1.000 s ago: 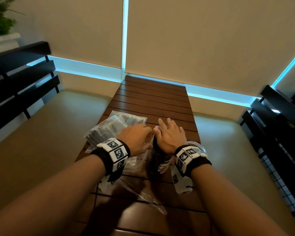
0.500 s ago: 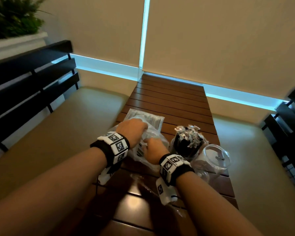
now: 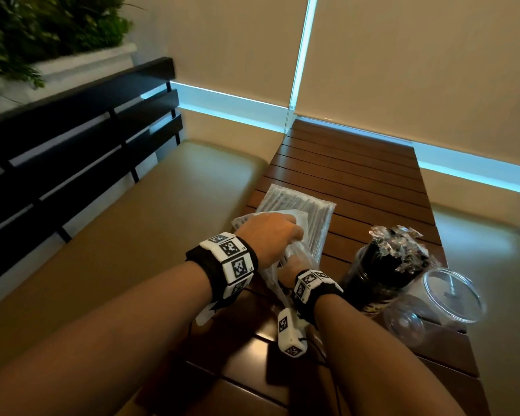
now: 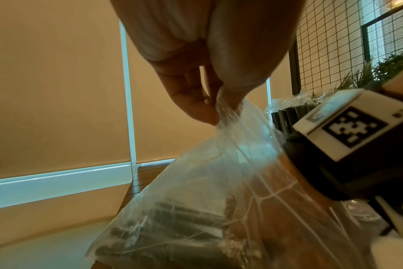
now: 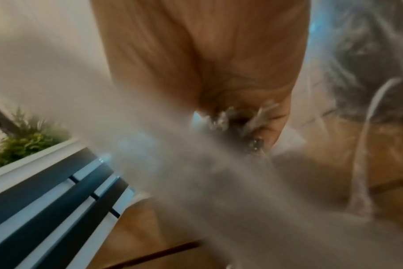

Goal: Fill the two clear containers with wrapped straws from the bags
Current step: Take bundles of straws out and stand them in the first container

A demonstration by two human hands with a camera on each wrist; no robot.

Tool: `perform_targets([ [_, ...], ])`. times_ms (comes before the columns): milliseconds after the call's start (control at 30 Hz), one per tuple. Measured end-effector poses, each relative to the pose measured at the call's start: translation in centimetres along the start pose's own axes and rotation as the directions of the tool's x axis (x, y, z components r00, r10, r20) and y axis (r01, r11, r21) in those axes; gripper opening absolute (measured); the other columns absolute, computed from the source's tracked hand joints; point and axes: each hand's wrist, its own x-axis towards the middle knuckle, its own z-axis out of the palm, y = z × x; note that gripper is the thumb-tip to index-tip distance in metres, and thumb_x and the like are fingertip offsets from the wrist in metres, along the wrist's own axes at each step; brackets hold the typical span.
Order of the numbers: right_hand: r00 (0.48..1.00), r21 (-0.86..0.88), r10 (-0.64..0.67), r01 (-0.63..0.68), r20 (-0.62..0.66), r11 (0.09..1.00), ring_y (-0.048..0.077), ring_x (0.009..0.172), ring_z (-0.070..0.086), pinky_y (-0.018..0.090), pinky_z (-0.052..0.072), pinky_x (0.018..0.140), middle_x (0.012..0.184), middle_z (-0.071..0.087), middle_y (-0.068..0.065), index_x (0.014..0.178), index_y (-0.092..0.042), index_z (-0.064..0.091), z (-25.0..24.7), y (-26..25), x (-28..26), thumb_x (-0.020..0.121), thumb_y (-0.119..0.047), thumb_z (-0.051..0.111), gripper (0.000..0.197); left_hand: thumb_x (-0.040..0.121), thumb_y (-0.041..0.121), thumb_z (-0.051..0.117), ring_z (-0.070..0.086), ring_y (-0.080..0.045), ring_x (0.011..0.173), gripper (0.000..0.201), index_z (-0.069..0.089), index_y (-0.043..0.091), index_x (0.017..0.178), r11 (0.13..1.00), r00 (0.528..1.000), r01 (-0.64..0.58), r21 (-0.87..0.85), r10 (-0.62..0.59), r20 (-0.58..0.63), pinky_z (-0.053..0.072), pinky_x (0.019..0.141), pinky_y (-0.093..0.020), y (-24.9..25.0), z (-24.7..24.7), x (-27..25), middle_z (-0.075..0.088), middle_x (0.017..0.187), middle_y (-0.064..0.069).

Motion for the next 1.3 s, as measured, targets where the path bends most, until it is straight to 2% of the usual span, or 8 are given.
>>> perform_targets([
  [200,0.993,-0.143,0.099,-0.090,0.058,0.986,0.026,0.110,0.058,0.036,0.052,0.090,0.120,0.060,0.007,0.122,-0.013,0.057,-0.7,-0.7,-0.4,0.095,-0.027,0.055,0.030,0.094,0.007,0.053,0.061,-0.020,0.095,0.031,0.067,0.023,0.116,0.998,0.999,0.044,-0.037,-0.045,-0.023,0.048,0.073,-0.032,-1.3,0.4,0.0,0.063,0.103,0.002],
  [433,0.995,-0.325,-0.081,0.060,-0.051,0.944,0.026,0.108,0.060,0.035,0.049,0.084,0.118,0.062,0.009,0.112,-0.010,0.062,-5.3,0.2,-3.4,0.097,-0.016,0.050,0.020,0.092,0.011,0.052,0.062,-0.026,0.086,0.022,0.072,0.015,0.101,0.971,0.983,0.180,-0.156,-0.184,-0.017,0.050,0.075,-0.036,-0.2,0.5,1.4,0.069,0.090,-0.006],
  [633,0.999,-0.301,-0.042,0.031,-0.031,0.953,0.027,0.089,0.060,0.033,0.048,0.071,0.102,0.061,0.011,0.111,-0.007,0.059,-12.6,3.3,-9.5,0.093,-0.043,0.062,0.041,0.089,0.011,0.057,0.060,-0.024,0.079,0.014,0.070,0.014,0.084,0.923,0.953,0.279,-0.263,-0.300,-0.039,0.040,0.065,-0.028,2.1,1.5,3.3,0.066,0.079,-0.004],
  [767,1.000,-0.381,-0.012,0.018,0.018,0.924,0.025,0.096,0.061,0.029,0.048,0.073,0.107,0.065,0.009,0.113,-0.007,0.062,-17.4,5.5,-14.0,0.092,-0.044,0.063,0.044,0.089,0.013,0.058,0.060,-0.022,0.083,0.016,0.071,0.021,0.093,0.903,0.932,0.353,-0.243,-0.362,0.008,0.041,0.068,-0.028,3.3,2.1,3.9,0.067,0.088,-0.002],
  [900,0.998,-0.284,0.058,-0.061,-0.017,0.957,0.021,0.090,0.054,0.028,0.043,0.073,0.106,0.059,0.007,0.117,-0.005,0.058,-19.5,7.6,-17.1,0.090,-0.043,0.066,0.046,0.089,0.017,0.059,0.060,-0.024,0.080,0.012,0.069,0.018,0.094,0.874,0.903,0.425,-0.237,-0.427,0.044,0.045,0.066,-0.031,4.7,2.6,4.2,0.069,0.094,-0.007],
  [1033,0.997,-0.207,0.069,-0.074,-0.031,0.975,0.022,0.090,0.059,0.028,0.048,0.068,0.108,0.065,0.008,0.116,-0.007,0.060,-17.2,9.0,-17.1,0.089,-0.043,0.067,0.046,0.090,0.025,0.062,0.064,-0.029,0.097,0.019,0.067,0.016,0.105,0.874,0.896,0.440,-0.207,-0.442,0.038,0.049,0.075,-0.033,5.5,2.8,4.1,0.069,0.105,-0.011],
  [1133,0.995,-0.199,0.079,-0.067,0.055,0.978,0.021,0.094,0.064,0.033,0.056,0.080,0.105,0.068,0.006,0.113,-0.011,0.063,-14.5,10.0,-16.6,0.082,-0.050,0.072,0.051,0.090,0.021,0.061,0.062,-0.028,0.098,0.015,0.068,0.017,0.103,0.858,0.884,0.460,-0.228,-0.467,0.025,0.044,0.072,-0.030,5.5,2.5,3.7,0.069,0.107,-0.009],
  [1300,0.974,-0.378,0.098,-0.014,0.203,0.926,0.024,0.100,0.064,0.036,0.055,0.087,0.108,0.066,0.007,0.115,-0.010,0.063,-13.4,9.6,-16.9,0.074,-0.042,0.082,0.055,0.093,0.018,0.057,0.059,-0.030,0.114,0.031,0.065,0.019,0.123,0.828,0.852,0.516,-0.219,-0.522,0.035,0.048,0.090,-0.034,4.9,1.7,3.1,0.063,0.125,-0.012],
])
